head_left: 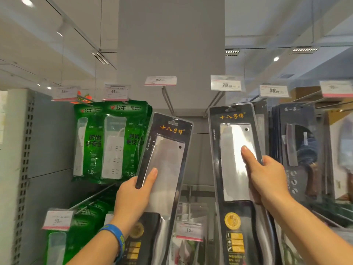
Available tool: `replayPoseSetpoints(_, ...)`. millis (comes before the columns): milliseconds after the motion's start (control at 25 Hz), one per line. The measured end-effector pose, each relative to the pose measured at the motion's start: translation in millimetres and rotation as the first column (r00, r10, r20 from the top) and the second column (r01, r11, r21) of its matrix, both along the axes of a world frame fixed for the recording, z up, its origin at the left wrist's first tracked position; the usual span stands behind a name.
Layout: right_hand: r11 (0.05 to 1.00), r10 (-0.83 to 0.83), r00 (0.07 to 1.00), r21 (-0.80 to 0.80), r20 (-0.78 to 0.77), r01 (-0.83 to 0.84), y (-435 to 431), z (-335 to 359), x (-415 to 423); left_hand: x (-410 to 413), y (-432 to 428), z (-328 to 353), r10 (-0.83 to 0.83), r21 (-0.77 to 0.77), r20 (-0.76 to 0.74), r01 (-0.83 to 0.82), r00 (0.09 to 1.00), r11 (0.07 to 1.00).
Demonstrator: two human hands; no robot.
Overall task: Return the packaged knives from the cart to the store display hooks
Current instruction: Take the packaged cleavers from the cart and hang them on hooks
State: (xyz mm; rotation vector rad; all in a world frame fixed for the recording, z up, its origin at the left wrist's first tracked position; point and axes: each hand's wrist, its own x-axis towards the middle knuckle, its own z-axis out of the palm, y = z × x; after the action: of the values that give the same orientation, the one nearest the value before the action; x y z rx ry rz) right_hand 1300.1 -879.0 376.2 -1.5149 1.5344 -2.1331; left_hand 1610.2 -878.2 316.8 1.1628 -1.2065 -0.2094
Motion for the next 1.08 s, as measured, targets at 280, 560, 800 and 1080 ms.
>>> replayPoseSetpoints(280,0.998,0.023,0.996,-0.061,-0.080,-0.028,5.4,14.1,-14.5,-20.6,1.2,17.8,-0.009,-0.135,0.053,0.016,0.999,0.991)
replayPoseSetpoints(560,0.995,0.064,0.987,-0.062,-0.144,-0.074,7.0,5.7,-0.1,-6.5,-8.7,34.8,-0.072,-0.131,-0.118,0.057,0.990,0.990)
replayPoseSetpoints(800,0.988,0.129,0.976,-0.061,-0.177,-0.141,-4.1,25.5,47.1,21.1,-15.4,51.4,-0.028,-0.085,-0.122,0.018,0.992,0.996)
replayPoseSetpoints(1080,0.979,0.014,0.980,-0.198,-0.197,-0.054,-9.0,65.6,85.8,47.6,-24.4,79.4,0.043,-0.130,-0.033,-0.047,0.998,0.990)
